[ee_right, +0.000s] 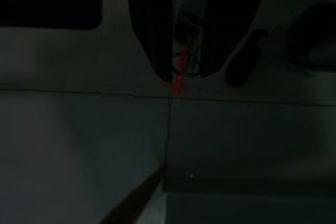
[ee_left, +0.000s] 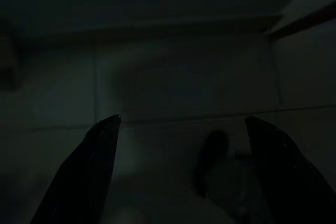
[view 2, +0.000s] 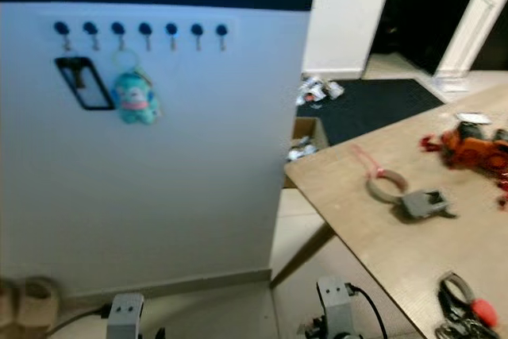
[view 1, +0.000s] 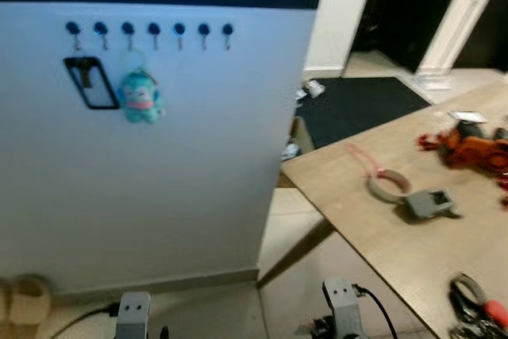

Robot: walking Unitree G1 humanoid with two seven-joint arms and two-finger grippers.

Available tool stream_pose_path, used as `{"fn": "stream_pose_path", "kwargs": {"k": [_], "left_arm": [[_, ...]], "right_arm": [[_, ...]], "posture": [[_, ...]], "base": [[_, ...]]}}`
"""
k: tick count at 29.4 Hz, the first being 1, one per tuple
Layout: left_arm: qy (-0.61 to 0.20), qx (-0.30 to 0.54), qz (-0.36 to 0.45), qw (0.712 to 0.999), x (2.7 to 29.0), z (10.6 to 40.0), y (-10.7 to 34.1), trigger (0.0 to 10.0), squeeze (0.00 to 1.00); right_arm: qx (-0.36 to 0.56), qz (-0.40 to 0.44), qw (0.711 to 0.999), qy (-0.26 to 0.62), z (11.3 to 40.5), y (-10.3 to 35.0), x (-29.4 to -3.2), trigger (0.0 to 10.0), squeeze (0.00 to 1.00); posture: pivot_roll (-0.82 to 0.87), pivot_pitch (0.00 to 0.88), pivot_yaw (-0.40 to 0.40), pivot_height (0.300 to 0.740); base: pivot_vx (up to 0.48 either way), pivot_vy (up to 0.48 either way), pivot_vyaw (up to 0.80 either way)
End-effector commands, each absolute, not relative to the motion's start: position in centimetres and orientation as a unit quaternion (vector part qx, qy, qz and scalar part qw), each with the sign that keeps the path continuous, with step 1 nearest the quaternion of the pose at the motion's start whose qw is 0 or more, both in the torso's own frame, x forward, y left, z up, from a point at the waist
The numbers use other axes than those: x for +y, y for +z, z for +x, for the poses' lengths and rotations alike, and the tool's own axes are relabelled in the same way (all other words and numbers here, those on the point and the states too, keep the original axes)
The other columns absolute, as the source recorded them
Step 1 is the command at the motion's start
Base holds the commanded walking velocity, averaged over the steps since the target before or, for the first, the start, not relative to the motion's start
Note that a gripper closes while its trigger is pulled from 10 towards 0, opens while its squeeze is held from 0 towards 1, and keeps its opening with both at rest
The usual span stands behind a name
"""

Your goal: Hang keys on a hook

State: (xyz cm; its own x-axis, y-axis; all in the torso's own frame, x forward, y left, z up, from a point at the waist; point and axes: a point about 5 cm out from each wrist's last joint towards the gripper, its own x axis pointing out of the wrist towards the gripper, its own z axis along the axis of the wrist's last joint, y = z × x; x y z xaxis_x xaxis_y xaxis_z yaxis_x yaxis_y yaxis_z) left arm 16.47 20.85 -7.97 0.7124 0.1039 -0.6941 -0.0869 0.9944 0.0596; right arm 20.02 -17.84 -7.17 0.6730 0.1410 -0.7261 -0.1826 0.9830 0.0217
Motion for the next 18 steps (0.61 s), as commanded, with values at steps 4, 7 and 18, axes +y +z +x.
{"fn": "stream_pose_path", "kwargs": {"k": [4, 7, 18], "left_arm": [[0.045, 0.368, 0.01, 0.929, 20.36, 17.09, -7.76, 10.0, 0.0], [0.044, 0.369, 0.013, 0.928, 20.38, 17.09, -7.76, 10.0, 0.0], [0.04, 0.367, 0.016, 0.929, 20.43, 17.34, -7.65, 10.0, 0.0]], "right_arm": [[0.401, -0.028, 0.912, 0.086, 19.78, -7.32, -17.89, 10.0, 0.0], [0.402, -0.027, 0.911, 0.085, 19.71, -7.37, -17.89, 10.0, 0.0], [0.403, -0.025, 0.911, 0.08, 19.55, -7.45, -17.89, 10.0, 0.0]], "posture": [[0.08, 0.025, -0.072, 0.74], [0.08, 0.025, -0.071, 0.74], [0.07, 0.026, -0.062, 0.74]], "base": [[0.0, 0.0, 0.8], [0.0, 0.0, 0.8], [0.0, 0.0, 0.8]]}}
